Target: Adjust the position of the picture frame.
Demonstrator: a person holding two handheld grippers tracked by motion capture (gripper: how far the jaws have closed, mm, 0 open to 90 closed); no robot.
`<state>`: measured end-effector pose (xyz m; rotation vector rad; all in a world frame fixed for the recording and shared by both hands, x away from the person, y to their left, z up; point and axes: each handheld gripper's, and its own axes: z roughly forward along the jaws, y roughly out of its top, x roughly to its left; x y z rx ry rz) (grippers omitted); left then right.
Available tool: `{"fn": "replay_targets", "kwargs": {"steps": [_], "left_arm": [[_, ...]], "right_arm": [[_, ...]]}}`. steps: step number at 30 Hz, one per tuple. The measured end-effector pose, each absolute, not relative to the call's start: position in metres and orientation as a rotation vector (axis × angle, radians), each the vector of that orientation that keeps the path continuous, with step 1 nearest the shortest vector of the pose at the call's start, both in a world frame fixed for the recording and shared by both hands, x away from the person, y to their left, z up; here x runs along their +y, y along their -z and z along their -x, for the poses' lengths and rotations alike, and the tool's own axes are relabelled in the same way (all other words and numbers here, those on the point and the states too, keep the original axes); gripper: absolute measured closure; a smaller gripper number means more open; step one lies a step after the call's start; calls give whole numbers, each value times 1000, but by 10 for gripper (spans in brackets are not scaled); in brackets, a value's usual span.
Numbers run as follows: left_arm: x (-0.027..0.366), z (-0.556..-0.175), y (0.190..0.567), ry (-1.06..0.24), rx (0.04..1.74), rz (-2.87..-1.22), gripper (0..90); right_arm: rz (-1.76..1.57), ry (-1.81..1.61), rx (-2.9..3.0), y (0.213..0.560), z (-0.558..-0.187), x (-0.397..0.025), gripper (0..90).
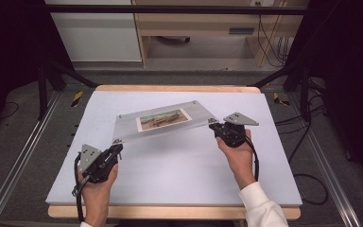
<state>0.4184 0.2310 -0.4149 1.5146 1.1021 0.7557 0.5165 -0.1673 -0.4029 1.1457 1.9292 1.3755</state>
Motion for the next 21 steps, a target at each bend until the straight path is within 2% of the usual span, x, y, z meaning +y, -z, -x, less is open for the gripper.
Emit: {"fn": "replay_targets", "kwargs": {"steps": [21], "left_arm": [[196,-433,417,-678,1000,-1558,833]], "right_arm": [[-1244,-1327,1796,410,-478,-212,854]]}}
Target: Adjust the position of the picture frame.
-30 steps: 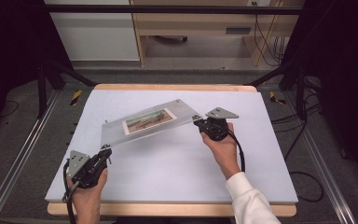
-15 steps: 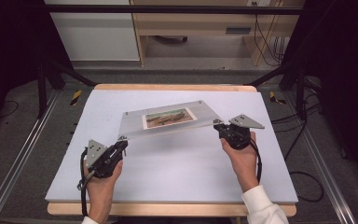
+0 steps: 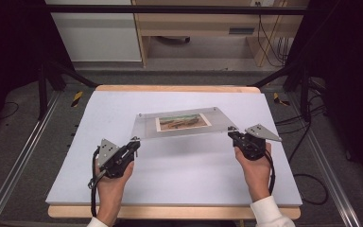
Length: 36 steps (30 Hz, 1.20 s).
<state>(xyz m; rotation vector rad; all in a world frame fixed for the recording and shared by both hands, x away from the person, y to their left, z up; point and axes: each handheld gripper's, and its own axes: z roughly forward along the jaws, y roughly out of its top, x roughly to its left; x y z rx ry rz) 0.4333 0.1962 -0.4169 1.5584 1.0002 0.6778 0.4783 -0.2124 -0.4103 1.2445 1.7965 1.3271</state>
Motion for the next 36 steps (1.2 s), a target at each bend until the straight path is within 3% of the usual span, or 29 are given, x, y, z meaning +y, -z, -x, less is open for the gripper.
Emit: {"fn": "replay_targets", "kwargs": {"steps": [36], "left_arm": [[180,-451,429,-640,987,-1574,828]], "right_arm": [[-1302,-1295,1724,418,-462,-229,853]]}}
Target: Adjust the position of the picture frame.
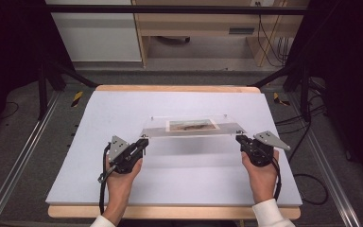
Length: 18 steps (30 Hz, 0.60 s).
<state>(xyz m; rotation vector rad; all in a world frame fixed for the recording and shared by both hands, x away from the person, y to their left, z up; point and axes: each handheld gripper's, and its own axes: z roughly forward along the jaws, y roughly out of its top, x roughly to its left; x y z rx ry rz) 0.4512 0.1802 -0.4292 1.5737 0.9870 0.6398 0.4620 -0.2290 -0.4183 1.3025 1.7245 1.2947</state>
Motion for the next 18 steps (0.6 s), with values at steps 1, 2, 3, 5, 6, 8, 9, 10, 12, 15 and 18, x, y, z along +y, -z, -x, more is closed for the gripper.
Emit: {"fn": "replay_targets", "kwargs": {"steps": [1,2,3,5,6,8,9,10,12,15,18], "left_arm": [[180,-451,429,-640,986,-1573,828],[180,-451,429,-640,986,-1573,828],[180,-451,429,-641,986,-1573,828],[180,-451,429,-642,986,-1572,828],[180,-451,429,-642,985,-1572,828],[180,-451,429,-643,985,-1572,828],[181,-451,429,-644,985,-1573,828],[181,-451,429,-645,985,-1574,828],[181,-451,429,-646,986,-1575,828],[180,-450,429,-647,987,-1574,829],[180,-450,430,-647,988,-1577,829]], "right_arm": [[-1302,-1302,1722,419,-462,-229,852],[-1307,-1304,1721,419,-462,-229,852],[-1308,-1305,1720,419,-462,-229,853],[-1312,-1307,1720,419,-461,-229,852],[-1311,-1307,1721,419,-461,-229,852],[-1311,-1309,1720,419,-461,-229,852],[-1311,-1308,1721,419,-461,-229,852],[-1312,-1307,1725,419,-460,-229,852],[-1313,-1310,1726,420,-460,-229,852],[-1309,-1310,1727,421,-459,-229,851],[-1310,-1310,1730,421,-459,-229,852]]}}
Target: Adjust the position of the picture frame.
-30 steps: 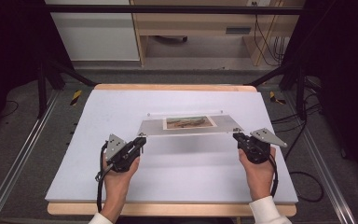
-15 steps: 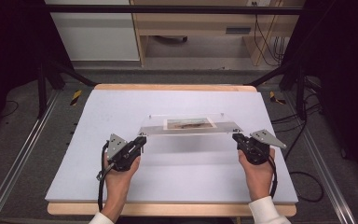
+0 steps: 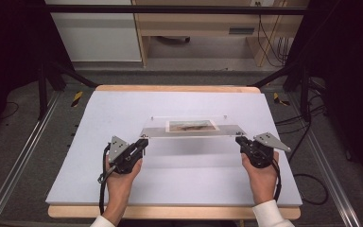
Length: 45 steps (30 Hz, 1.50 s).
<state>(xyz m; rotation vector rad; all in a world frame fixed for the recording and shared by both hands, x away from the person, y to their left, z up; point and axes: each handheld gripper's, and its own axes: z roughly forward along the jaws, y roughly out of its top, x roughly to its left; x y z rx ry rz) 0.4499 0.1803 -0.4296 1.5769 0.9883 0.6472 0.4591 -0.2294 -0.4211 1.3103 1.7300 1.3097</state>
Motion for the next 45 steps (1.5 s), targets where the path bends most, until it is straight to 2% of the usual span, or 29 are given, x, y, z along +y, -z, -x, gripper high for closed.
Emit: {"fn": "replay_targets", "kwargs": {"steps": [22,45], "left_arm": [[188,-447,436,-630,1022,-1594,839],[190,-434,458,-595,1045,-1699,845]], "right_arm": [[-1317,-1304,1785,429,-449,-223,848],[-1367,-1223,1900,450,-440,-221,851]]}}
